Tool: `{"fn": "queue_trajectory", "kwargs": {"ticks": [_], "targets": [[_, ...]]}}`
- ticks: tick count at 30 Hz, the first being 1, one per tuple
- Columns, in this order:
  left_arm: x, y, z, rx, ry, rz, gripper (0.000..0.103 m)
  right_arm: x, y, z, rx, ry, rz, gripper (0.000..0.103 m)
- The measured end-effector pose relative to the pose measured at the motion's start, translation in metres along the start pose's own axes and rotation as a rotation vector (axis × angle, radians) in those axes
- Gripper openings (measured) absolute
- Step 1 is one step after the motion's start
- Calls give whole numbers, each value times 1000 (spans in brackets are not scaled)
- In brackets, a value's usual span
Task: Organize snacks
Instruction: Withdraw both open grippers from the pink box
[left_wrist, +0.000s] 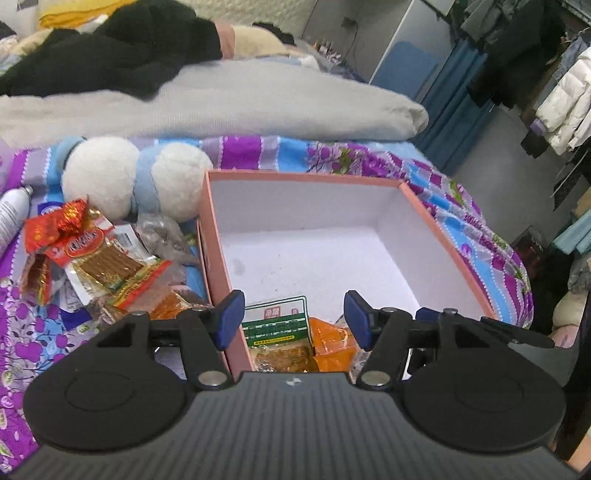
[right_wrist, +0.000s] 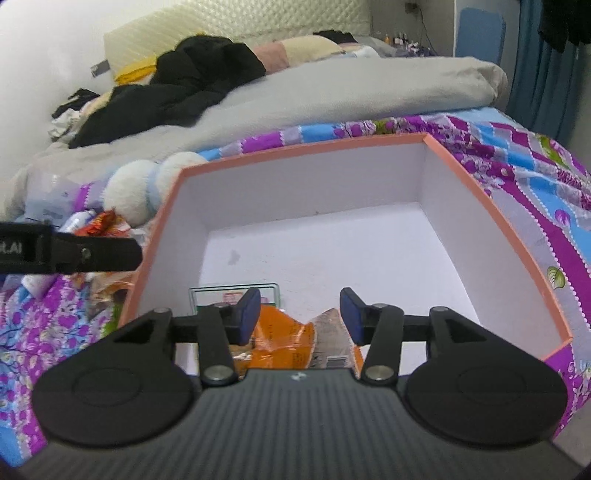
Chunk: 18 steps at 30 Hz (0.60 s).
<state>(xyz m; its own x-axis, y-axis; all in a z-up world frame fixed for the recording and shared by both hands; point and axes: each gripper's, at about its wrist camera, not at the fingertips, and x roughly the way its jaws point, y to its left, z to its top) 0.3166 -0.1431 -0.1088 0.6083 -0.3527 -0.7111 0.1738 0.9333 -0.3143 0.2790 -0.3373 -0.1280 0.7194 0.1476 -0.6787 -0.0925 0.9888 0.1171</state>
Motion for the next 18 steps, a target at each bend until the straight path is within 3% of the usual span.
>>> {"fn": "queue_trajectory", "kwargs": {"ticks": [6, 18], "targets": [[-46, -9, -10, 15, -55, 7, 65, -37, 14, -4, -9, -44, 30, 50], [-138, -13, -71, 25, -148, 47, 70, -108, 42, -33, -35, -109, 70, 50]]}}
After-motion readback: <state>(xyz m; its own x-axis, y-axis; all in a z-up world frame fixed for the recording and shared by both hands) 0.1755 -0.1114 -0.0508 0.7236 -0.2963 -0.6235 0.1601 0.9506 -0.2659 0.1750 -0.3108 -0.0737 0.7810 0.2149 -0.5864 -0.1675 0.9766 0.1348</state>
